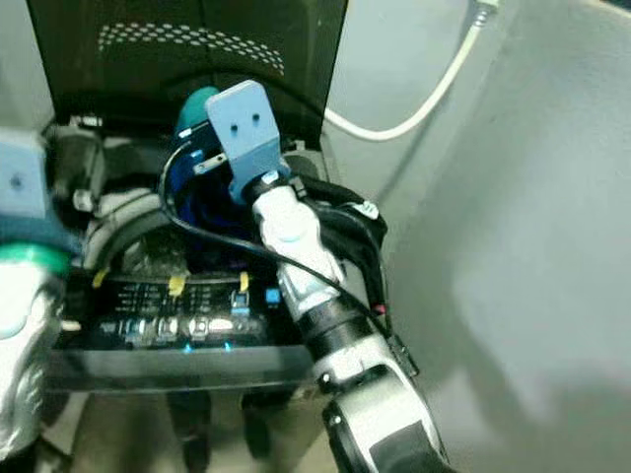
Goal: Clothes washing
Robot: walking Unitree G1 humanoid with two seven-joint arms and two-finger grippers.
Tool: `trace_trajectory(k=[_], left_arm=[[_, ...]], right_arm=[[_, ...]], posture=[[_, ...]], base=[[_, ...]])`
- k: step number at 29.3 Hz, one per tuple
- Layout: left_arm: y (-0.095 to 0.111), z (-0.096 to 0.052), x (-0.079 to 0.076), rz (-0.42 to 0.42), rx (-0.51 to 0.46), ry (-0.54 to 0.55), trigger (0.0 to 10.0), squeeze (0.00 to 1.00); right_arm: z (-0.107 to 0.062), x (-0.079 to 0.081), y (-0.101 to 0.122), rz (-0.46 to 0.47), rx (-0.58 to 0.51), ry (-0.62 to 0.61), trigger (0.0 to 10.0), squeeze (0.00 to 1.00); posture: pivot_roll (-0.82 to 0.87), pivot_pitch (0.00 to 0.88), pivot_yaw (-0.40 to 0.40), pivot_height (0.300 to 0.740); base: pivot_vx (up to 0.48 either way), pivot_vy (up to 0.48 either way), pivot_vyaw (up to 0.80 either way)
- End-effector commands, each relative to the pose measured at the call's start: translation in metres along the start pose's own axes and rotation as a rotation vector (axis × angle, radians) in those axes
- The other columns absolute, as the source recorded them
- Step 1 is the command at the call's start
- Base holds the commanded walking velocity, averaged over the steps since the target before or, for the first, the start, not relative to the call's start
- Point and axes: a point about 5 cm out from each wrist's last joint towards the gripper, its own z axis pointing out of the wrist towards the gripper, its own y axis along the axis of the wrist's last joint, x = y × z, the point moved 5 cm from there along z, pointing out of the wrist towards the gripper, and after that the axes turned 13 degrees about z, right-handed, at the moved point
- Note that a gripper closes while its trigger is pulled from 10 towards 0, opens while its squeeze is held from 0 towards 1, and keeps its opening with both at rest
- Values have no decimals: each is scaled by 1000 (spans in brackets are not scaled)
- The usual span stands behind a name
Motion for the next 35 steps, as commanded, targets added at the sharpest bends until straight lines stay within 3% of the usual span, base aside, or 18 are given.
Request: trace_trajectory(k=[1, 2, 8, 11, 13, 19, 20, 25, 29, 30, 33, 35], left_arm=[[14, -5, 6, -22, -43, -18, 10000, 0], [13, -6, 12, -15, -37, 3, 10000, 0], [11, -8, 18, -10, -12, 16, 10000, 0], [15, -7, 8, -45, -20, -69, 10000, 0], [22, -7, -3, -54, -42, -212, 10000, 0], [24, -6, -3, -54, -49, -285, 10000, 0], [25, -4, -4, -54, -52, -301, 10000, 0], [26, -2, -7, -62, -53, -319, 10000, 0], [26, 2, -16, -78, -53, -350, 10000, 0], [26, 2, -16, -78, -53, -350, 10000, 0], [26, 4, -19, -85, -52, -379, 10000, 0], [26, 4, -19, -85, -52, -379, 10000, 0]], right_arm=[[4, -5, -3, -9, 16, -39, 10000, 690], [4, -6, -6, -12, 29, -51, 10000, 1000], [4, -16, -17, 9, 72, -99, 10000, 1000], [2, -28, -23, 16, 109, -107, 10000, 1000], [-6, -39, -30, -30, 168, -51, 10000, 1000], [-18, -51, -41, -75, 246, -8, 10000, 1000], [-24, -55, -46, -112, 273, 18, 10000, 0], [-34, -59, -52, -163, 308, 64, 10000, 0], [-61, -57, -60, -222, 374, 227, 10000, 0], [-61, -57, -60, -222, 374, 227, 10000, 0], [-93, -47, -63, -257, 430, 410, 10000, 0], [-93, -47, -63, -257, 430, 410, 10000, 0]], posture=[[332, 37, -110, 740], [333, 39, -110, 740], [325, 40, -105, 740], [311, 37, -94, 740], [294, 34, -79, 740], [271, 29, -56, 740], [262, 27, -48, 740], [252, 25, -39, 740], [234, 23, -17, 740], [234, 23, -17, 740], [222, 22, -1, 740], [222, 22, -1, 740]], base=[[0, 0, 0], [0, 0, 0], [0, 0, 0], [0, 0, 0], [0, 0, 0], [0, 0, 0], [0, 0, 0], [0, 0, 0], [0, 0, 0], [0, 0, 0], [0, 0, 0], [0, 0, 0]])
